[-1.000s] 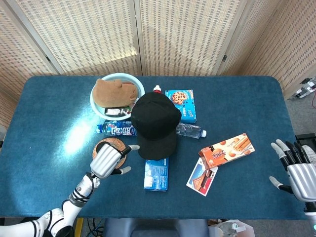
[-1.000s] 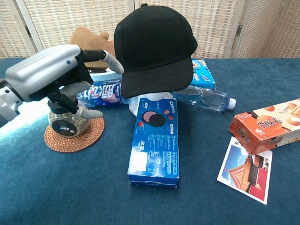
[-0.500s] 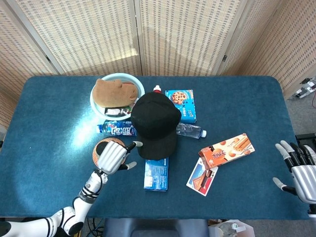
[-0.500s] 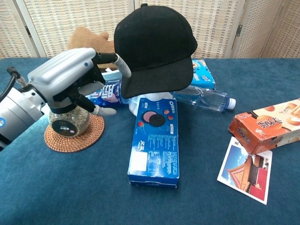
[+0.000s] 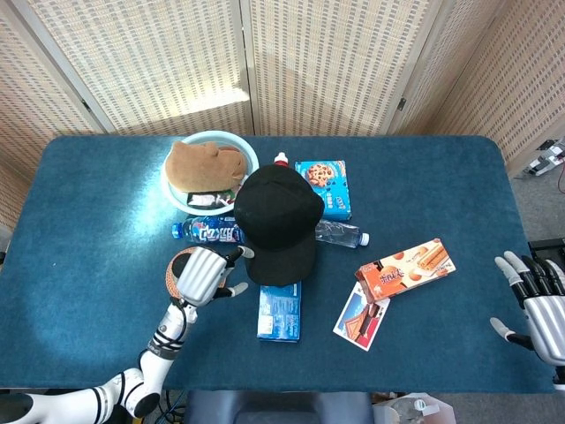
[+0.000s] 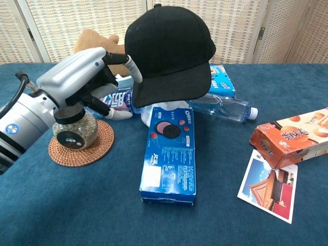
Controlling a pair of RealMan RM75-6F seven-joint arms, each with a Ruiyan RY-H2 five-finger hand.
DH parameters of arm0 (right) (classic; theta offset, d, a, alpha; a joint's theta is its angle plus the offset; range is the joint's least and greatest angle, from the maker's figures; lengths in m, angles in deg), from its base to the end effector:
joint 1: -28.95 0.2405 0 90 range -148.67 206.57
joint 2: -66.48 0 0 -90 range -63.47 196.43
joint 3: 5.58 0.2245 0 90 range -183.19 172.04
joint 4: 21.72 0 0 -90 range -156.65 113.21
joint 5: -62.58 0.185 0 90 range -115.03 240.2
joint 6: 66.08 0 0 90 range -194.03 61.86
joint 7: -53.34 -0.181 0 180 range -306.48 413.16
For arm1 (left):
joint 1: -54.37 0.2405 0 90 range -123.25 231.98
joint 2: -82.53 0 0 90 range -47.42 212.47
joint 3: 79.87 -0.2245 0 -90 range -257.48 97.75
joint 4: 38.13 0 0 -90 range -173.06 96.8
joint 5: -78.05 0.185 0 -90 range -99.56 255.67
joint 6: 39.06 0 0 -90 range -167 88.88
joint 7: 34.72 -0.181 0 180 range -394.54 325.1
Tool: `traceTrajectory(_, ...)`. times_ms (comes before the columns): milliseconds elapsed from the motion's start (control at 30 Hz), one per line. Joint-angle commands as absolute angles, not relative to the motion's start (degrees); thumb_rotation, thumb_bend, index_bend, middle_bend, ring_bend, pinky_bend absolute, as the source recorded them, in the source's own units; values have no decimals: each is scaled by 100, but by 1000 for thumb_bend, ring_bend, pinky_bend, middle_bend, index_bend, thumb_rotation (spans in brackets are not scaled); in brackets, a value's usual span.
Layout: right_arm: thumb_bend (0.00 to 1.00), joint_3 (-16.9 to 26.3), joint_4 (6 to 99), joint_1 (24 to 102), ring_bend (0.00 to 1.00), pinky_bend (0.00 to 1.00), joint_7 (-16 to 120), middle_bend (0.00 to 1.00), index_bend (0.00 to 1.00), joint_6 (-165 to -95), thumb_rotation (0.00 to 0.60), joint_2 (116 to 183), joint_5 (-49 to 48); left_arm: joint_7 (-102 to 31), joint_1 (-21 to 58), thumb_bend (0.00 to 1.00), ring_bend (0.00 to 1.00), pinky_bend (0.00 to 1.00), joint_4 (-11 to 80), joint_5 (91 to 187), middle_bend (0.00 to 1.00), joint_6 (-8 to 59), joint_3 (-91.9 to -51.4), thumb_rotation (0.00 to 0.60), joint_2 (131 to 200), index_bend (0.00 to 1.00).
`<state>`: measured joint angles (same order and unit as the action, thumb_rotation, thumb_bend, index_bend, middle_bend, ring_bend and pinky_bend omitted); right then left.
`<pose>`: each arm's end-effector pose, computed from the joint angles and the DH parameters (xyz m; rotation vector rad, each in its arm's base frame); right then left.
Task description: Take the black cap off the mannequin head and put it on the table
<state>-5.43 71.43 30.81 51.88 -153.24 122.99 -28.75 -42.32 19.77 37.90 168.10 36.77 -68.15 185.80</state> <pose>-0.2753 -0.1903 0.1953 1.4678 -0.8377 0.8348 -0.0664 0.3095 -0.0011 -1.6770 -0.7847 -1.4778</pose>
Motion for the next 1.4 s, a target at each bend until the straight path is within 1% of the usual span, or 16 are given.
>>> traceTrajectory(33,191,-543,7143,3082,0,0,5189,17,76,-15315,600,12298,-2873,-4236,1955,42,1000,1000,3803,16775,1000,3671,-6806,600,18615,417)
traceTrajectory(433,191,-549,7100,3059,0,0,5144,17,76,-15317,600,12301,-2865,-4239,1850,42,1000,1000,3694,16522,1000,3666,-6684,600,18872,423)
traceTrajectory(733,191,-551,7082,3053,0,0,5136,17,76,-15298,600,12307,-2852,-4114,1809,44,1000,1000,3572,16443,1000,3817,-6582,600,19038,468)
traceTrajectory(867,192,-550,7089,3063,0,0,5146,17,76,-15280,600,12305,-2860,-4074,1785,90,1000,1000,3545,16416,1000,3858,-6544,600,19078,501)
traceTrajectory(1100,191,-549,7093,3070,0,0,5153,17,76,-15250,600,12310,-2845,-4016,1772,163,1000,1000,3513,16333,1000,3872,-6505,600,19094,518)
traceTrajectory(1400,191,-541,7112,3065,0,0,5175,17,76,-15258,600,12299,-2837,-3766,1716,238,1000,1000,3521,16102,1000,3924,-6217,600,19111,533)
